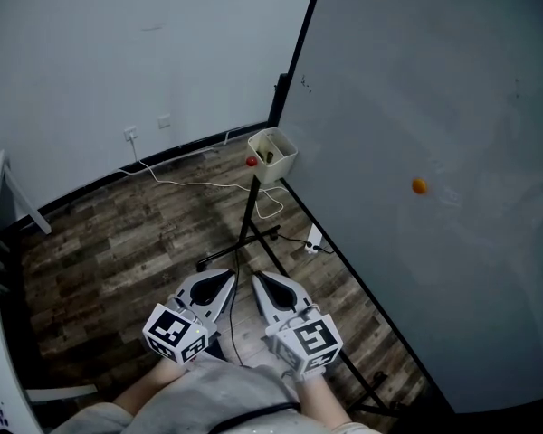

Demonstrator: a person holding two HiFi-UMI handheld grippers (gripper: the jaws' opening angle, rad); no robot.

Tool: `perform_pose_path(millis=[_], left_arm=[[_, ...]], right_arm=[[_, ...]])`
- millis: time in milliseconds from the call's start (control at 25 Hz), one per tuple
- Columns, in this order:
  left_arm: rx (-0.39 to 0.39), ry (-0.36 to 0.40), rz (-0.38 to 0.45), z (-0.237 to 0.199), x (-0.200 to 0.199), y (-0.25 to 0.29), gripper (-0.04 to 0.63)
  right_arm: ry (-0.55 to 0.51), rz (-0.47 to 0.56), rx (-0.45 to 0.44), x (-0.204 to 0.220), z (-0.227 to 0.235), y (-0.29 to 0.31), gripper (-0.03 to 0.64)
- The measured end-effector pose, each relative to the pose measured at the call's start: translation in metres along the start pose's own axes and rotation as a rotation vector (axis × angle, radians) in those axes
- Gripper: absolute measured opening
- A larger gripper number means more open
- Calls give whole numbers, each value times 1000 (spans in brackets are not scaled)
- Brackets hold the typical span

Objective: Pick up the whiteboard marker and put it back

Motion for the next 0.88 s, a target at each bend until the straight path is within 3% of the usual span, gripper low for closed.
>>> perform_pose_path(millis=[880], left_arm=[[54,-81,-79,2,8,-97,15]], right_arm=[[75,-79,56,7,-101,-9,19]])
Point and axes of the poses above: the fingertips, and each gripper's own axes: y forward along the fingers, z to its right, x out of its underside, the point moved 7 cm from there along -y, backward along the fingers, and after that the axes turned 5 degrees about -y, right-handed, at the moved point
